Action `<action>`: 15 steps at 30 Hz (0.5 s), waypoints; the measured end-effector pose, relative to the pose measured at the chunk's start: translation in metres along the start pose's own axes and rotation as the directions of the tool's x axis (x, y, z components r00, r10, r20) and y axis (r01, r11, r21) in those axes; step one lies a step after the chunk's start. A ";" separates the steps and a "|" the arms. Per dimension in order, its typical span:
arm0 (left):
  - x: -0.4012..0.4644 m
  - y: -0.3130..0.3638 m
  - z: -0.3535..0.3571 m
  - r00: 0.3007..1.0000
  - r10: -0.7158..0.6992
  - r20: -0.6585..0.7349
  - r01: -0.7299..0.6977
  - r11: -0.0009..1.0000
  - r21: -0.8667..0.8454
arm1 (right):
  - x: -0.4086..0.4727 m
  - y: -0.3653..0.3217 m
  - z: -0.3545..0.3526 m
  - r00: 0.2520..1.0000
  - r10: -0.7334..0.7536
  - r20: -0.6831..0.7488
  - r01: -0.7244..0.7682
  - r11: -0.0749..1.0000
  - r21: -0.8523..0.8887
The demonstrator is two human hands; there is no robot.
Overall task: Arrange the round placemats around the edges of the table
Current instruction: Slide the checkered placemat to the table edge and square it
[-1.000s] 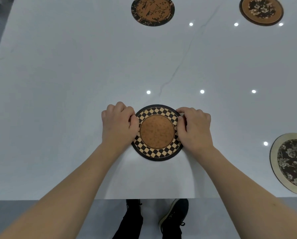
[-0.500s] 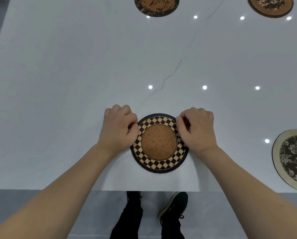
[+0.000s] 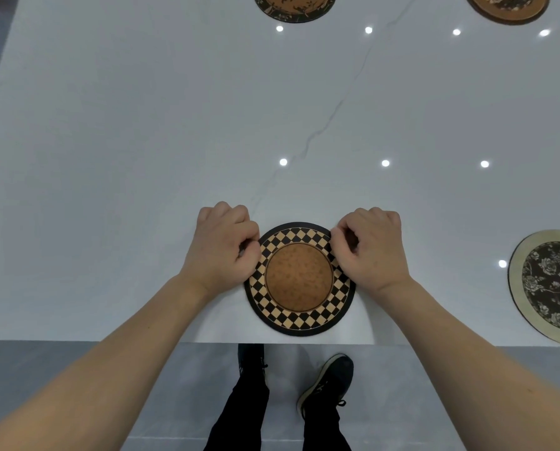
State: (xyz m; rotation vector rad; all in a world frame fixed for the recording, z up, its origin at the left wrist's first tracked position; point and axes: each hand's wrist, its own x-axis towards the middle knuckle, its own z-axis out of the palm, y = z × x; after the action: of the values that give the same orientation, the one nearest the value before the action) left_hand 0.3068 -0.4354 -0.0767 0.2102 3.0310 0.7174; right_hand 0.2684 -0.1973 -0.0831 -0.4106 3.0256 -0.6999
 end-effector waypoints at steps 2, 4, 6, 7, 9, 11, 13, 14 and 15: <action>-0.003 0.000 0.000 1.000 0.002 0.001 -0.002 1.000 -0.001 | -0.003 0.000 0.000 1.000 -0.004 -0.004 0.004 1.000 -0.004; -0.006 0.001 0.001 1.000 0.007 -0.002 -0.007 1.000 -0.003 | -0.005 0.000 0.000 1.000 -0.007 -0.005 0.007 1.000 -0.012; -0.007 0.001 0.002 1.000 0.012 -0.002 -0.012 1.000 -0.002 | -0.007 0.000 0.000 1.000 -0.007 -0.002 0.007 1.000 -0.021; -0.008 0.001 0.003 1.000 0.011 -0.003 -0.011 1.000 -0.003 | -0.007 -0.001 0.000 1.000 -0.008 -0.001 0.008 1.000 -0.024; -0.008 0.001 0.003 1.000 0.008 -0.004 -0.008 1.000 -0.007 | -0.007 -0.001 0.001 1.000 -0.012 -0.003 0.012 1.000 -0.026; -0.007 0.001 0.003 1.000 0.009 -0.005 -0.009 1.000 -0.014 | -0.008 -0.002 0.001 1.000 -0.012 -0.009 0.012 1.000 -0.028; -0.008 0.000 0.003 1.000 0.013 -0.006 -0.013 1.000 -0.021 | -0.008 -0.002 0.001 1.000 -0.016 -0.017 0.015 0.999 -0.033; -0.008 0.000 0.003 1.000 0.015 -0.007 -0.015 1.000 -0.024 | -0.008 -0.003 0.001 1.000 -0.020 -0.020 0.019 0.999 -0.036; -0.008 0.000 0.003 1.000 0.015 -0.007 -0.016 0.999 -0.028 | -0.009 -0.003 0.001 1.000 -0.023 -0.021 0.022 0.999 -0.039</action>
State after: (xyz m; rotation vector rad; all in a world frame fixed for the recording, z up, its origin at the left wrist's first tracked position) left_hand 0.3146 -0.4352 -0.0792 0.2315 3.0270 0.7624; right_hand 0.2778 -0.1982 -0.0833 -0.4415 3.0640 -0.6516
